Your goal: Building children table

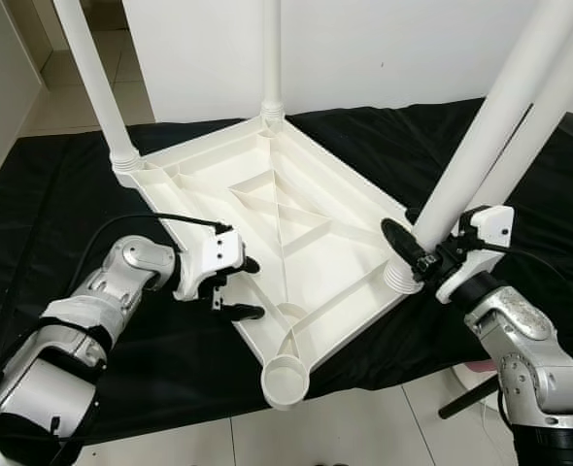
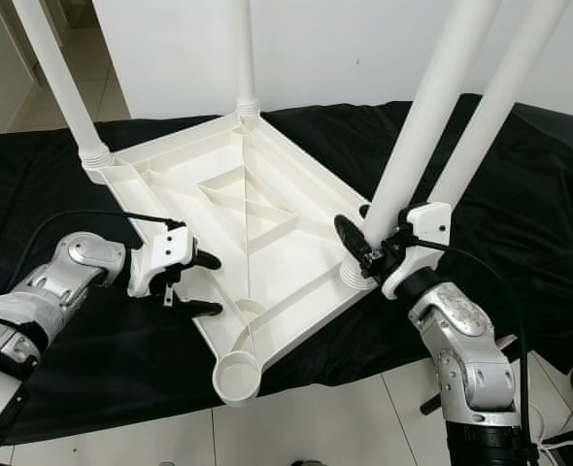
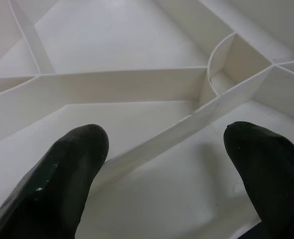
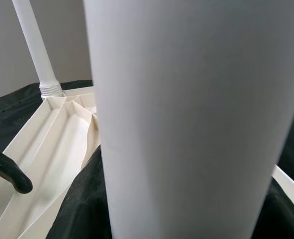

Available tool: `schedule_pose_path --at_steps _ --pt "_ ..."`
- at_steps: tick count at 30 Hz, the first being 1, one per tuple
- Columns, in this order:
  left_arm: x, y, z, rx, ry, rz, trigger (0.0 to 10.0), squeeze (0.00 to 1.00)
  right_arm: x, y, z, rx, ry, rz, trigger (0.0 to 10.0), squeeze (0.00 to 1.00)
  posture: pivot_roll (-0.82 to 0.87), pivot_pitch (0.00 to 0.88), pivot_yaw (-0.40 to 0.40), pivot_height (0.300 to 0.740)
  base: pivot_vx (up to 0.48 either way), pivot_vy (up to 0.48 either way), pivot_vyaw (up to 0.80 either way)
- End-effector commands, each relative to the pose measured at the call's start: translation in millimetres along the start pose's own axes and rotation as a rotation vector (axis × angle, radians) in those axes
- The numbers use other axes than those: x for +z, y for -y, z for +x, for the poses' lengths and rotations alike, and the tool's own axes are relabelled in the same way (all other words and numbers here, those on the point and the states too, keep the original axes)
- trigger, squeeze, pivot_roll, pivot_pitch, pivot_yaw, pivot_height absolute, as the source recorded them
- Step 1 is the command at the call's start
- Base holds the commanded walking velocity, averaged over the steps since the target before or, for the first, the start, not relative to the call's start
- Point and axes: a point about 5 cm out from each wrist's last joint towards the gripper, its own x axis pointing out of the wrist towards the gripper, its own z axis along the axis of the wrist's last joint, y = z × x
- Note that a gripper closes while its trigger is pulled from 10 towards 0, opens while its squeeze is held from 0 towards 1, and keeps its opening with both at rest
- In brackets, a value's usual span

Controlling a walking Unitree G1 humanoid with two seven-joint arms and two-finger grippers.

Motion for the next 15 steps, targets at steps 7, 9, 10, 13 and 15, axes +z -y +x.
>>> schedule_pose_path --at_steps 7,9,10,13,15 --pt "-6.2 7.3 12.2 -0.081 -0.058 -0.014 10.0 0.0 1.6 -1.8 2.4 0.011 0.015 0.008 10.0 0.0 0.0 0.069 0.019 0.74 0.0 0.0 0.0" --pt "-6.2 7.3 12.2 -0.081 -0.058 -0.014 10.0 0.0 1.6 -1.8 2.4 0.011 0.015 0.008 10.0 0.0 0.0 0.069 0.019 0.74 0.0 0.0 0.0" --pt "-4.3 5.7 13.3 -0.071 -0.06 -0.01 10.0 0.0 1.6 -2.1 2.7 0.011 0.015 0.008 10.0 0.0 0.0 0.071 0.02 0.74 0.0 0.0 0.0" --pt "10.0 -4.4 24.8 -0.03 -0.089 0.066 10.0 0.0 1.2 -2.0 0.6 -0.005 0.016 0.01 10.0 0.0 -0.01 0.087 0.039 0.74 0.0 0.0 0.0" --pt "18.3 -7.4 32.1 -0.026 -0.111 0.139 10.0 0.0 1.0 -1.2 -1.9 -0.02 0.018 0.013 10.0 0.0 -0.01 0.09 0.042 0.74 0.0 0.0 0.0"
